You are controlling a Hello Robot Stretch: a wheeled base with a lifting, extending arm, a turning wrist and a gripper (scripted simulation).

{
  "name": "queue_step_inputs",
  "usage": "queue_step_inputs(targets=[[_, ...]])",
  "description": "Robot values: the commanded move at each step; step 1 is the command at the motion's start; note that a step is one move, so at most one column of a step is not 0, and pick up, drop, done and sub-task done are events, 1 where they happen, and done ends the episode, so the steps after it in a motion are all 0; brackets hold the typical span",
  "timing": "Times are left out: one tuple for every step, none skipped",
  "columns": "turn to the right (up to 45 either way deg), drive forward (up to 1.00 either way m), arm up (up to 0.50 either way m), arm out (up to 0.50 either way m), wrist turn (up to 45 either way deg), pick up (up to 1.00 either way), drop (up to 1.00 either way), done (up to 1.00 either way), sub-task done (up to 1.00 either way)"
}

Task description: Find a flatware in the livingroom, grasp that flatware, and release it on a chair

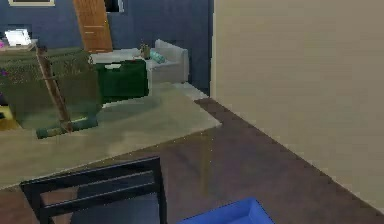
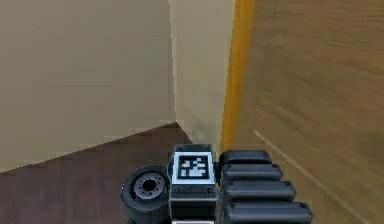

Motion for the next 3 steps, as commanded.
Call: queue_step_inputs(targets=[[-45.0, 0.00, 0.00, 0.00, 0.0, 0.00, 0.00, 0.00, 0.00], [-12.0, 0.00, 0.00, 0.00, 0.0, 0.00, 0.00, 0.00, 0.00], [45.0, 0.00, 0.00, 0.00, 0.0, 0.00, 0.00, 0.00, 0.00]])
